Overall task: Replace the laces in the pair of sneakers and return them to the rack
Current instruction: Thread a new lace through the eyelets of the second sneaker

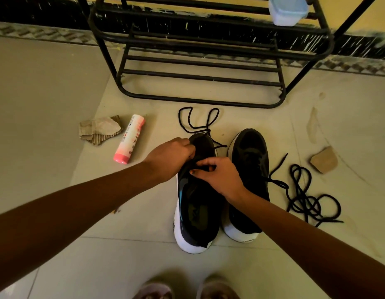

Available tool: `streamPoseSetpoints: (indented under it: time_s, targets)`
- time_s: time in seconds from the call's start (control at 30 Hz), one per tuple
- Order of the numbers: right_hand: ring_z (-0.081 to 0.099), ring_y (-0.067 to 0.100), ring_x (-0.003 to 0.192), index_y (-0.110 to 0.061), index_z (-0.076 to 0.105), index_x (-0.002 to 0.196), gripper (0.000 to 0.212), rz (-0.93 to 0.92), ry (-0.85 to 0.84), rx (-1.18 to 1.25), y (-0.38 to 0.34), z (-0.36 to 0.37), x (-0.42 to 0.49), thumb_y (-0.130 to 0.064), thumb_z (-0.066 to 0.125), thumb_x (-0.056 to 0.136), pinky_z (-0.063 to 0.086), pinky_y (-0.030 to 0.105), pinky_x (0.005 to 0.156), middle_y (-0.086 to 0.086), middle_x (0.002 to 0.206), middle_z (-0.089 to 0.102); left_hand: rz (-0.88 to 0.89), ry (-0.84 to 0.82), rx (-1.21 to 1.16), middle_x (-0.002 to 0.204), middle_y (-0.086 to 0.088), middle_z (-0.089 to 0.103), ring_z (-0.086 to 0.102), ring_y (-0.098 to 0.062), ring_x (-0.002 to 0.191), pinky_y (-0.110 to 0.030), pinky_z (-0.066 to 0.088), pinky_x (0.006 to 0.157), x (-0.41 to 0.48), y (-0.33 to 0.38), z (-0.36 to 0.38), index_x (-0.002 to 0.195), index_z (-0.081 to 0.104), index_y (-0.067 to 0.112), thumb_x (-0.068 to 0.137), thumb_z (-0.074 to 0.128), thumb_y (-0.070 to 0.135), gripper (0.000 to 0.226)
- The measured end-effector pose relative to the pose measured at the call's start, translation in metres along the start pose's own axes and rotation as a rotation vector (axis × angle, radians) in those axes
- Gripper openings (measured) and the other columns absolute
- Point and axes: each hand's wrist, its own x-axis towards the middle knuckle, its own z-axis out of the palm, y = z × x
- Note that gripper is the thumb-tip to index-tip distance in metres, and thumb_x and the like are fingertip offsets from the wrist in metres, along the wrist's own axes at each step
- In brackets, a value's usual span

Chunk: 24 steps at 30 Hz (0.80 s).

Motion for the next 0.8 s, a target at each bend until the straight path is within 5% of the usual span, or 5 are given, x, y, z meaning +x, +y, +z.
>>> streamPoseSetpoints:
  time_s: [0.33,0.7,0.8]
  targets:
    - [0.051,0.002,0.062,-0.015,0.070,0.107,0.031,0.016,-0.010,0.040,0.0003,0.0007,0.0002,-0.022,0.076,0.077,0.043,0.013,0.066,-0.013,0.073,0.057,0.005,0.050,-0.033,0.106,-0.006,0.055,0.053,-0.022,0.099,-0.031,0.043,0.076,-0.0059,-0.0090,0.0063,0.109,0.060,0.015,0.093,0.050,0.009,0.020]
    - [0.048,0.003,0.057,-0.018,0.071,0.105,0.028,0.023,-0.012,0.042,-0.0004,-0.0006,-0.0013,-0.023,0.076,0.077,0.041,0.008,0.056,-0.007,0.069,0.056,-0.060,0.098,-0.197,0.103,-0.011,0.057,0.055,-0.026,0.094,-0.036,0.045,0.079,-0.0052,-0.0055,0.0090,0.105,0.061,0.009,0.093,0.049,0.012,0.017]
    - [0.048,0.003,0.058,-0.017,0.071,0.105,0.029,0.026,-0.012,0.046,0.0002,-0.0004,-0.0009,-0.023,0.077,0.077,0.044,0.016,0.062,-0.005,0.069,0.056,-0.047,0.103,-0.167,0.103,-0.010,0.057,0.055,-0.025,0.094,-0.036,0.046,0.078,-0.0058,-0.0036,0.0096,0.105,0.060,0.009,0.092,0.052,0.009,0.016]
